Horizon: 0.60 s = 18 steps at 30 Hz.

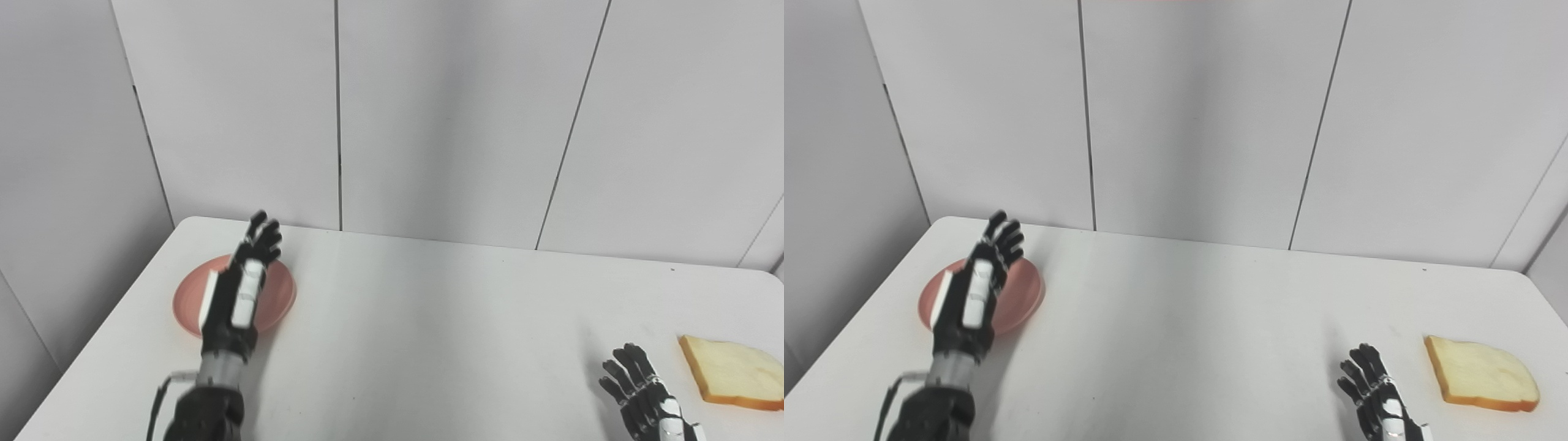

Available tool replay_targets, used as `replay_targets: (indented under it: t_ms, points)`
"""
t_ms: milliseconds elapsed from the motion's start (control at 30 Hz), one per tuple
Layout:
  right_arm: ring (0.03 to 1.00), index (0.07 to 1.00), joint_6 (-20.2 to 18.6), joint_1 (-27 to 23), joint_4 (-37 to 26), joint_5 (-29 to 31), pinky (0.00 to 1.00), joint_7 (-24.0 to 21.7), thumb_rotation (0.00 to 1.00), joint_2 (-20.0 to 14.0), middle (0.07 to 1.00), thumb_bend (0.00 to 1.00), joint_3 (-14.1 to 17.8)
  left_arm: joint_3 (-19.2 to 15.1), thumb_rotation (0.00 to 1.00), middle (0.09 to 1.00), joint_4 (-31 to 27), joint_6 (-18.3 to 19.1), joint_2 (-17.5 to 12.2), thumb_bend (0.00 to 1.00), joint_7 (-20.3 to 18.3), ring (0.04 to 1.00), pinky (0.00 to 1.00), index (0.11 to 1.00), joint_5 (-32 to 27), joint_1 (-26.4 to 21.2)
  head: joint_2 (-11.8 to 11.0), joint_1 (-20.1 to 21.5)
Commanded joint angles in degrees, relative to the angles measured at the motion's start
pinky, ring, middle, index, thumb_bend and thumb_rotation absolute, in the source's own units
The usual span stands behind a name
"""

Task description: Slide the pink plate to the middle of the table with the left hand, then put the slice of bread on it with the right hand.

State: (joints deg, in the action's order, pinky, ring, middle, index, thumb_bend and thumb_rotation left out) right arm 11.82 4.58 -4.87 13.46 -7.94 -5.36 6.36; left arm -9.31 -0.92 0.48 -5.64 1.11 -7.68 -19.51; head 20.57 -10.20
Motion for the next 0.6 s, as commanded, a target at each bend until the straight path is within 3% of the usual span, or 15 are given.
replay_targets:
  t_ms: [0,233,333,467,500,567]
  points:
    - [0.885,0.897,2.33,1.28,10.49,-0.03,0.87,-0.30,0.98,1.38,0.904,0.70,-0.40,-1.08,0.91,0.936,-1.13,2.20,-2.52,0.82,-0.46,0.932,0.93,0.918,-1.75,-6.39,0.12,-0.01]
    - [0.882,0.901,2.28,1.59,10.06,-0.05,0.87,-0.55,0.98,1.28,0.903,0.71,-0.56,-4.70,0.89,0.936,4.15,8.14,-7.21,0.87,-0.93,0.948,0.94,0.904,-6.36,-13.20,0.30,-0.01]
    - [0.878,0.899,2.31,1.59,10.06,-0.10,0.86,-0.49,0.97,1.27,0.899,0.71,-0.53,-5.18,0.91,0.905,7.82,7.90,-10.00,0.86,-1.98,0.910,0.91,0.883,-6.01,-15.62,0.35,-0.10]
    - [0.878,0.904,2.46,1.59,10.21,-0.34,0.85,-0.53,0.98,1.08,0.901,0.72,-0.52,-5.98,0.90,0.894,13.41,5.82,-13.31,0.91,-3.32,0.893,0.89,0.850,-5.88,-18.25,0.41,-0.16]
    - [0.876,0.903,2.48,1.58,10.25,-0.33,0.85,-0.54,0.98,1.07,0.899,0.72,-0.51,-5.99,0.91,0.896,14.62,5.17,-14.12,0.91,-3.97,0.891,0.81,0.857,-5.80,-18.70,0.41,-0.16]
    - [0.876,0.902,2.65,1.56,10.38,-0.22,0.85,-0.67,0.98,1.09,0.897,0.72,-0.53,-5.97,0.93,0.894,17.50,3.76,-16.02,0.94,-5.33,0.885,0.77,0.864,-5.49,-19.59,0.41,-0.16]
